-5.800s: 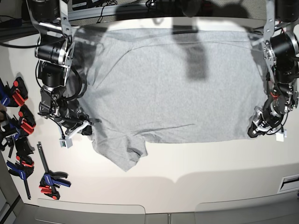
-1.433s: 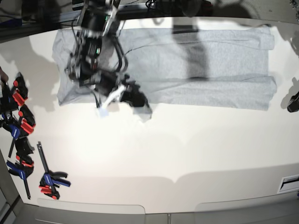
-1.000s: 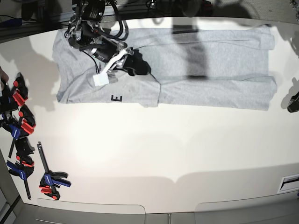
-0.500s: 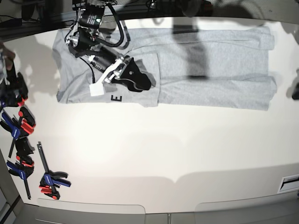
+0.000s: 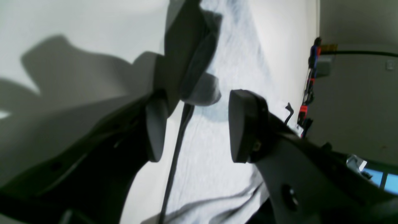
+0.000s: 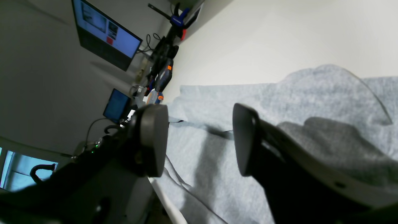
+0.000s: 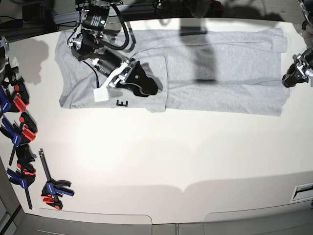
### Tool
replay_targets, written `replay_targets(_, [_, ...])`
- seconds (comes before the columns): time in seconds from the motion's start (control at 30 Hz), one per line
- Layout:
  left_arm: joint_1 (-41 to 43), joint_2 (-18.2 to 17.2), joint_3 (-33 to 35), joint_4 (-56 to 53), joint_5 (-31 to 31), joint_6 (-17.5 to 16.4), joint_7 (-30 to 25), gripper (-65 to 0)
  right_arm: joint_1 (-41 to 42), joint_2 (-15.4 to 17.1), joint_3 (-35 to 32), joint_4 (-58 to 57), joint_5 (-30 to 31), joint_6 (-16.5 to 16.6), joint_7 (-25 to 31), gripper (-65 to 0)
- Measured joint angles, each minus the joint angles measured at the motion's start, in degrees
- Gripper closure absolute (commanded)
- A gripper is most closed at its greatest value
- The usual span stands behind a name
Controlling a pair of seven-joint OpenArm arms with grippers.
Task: Fold the T-shirt properly
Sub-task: 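Move the left gripper toward the folded edge of the shirt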
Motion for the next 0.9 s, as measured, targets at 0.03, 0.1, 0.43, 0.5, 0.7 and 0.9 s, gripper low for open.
replay_targets(0.03, [0.04,0.63,0.0,0.07,0.0,0.07,-1.36,-29.4,0.02,-0.02,0.0,0.0,0.0,0.0,0.0,-31.5])
replay_targets(0.1, [0.15,1.75,0.0,0.11,0.04,0.2,-3.17,-29.4,0.0,-0.02,0.0,0.0,-0.02,0.0,-0.02,-31.5])
replay_targets(0.43, [0.04,6.14,0.5,11.06,15.76,-0.24,-7.87,-29.0,0.0,-0.15,-0.07,0.0,-0.02,0.02,-0.07,-31.5])
replay_targets(0.5, [1.18,5.99,0.5,14.36,18.75,-0.24,-7.98,-29.0,-0.02,0.02,0.0,0.0,-0.02,0.0,0.0,-31.5])
replay_targets(0.7, [5.99,5.81,0.5,21.4,23.63,-0.2,-11.21,-29.0,0.0,-0.04,-0.02,0.0,0.02,0.0,-0.02,-31.5])
replay_targets(0.9, [9.07,5.99,0.46,22.03,22.77,0.2,-13.73,-29.0,0.0,-0.02,0.0,0.0,0.0,0.0,0.13,-31.5])
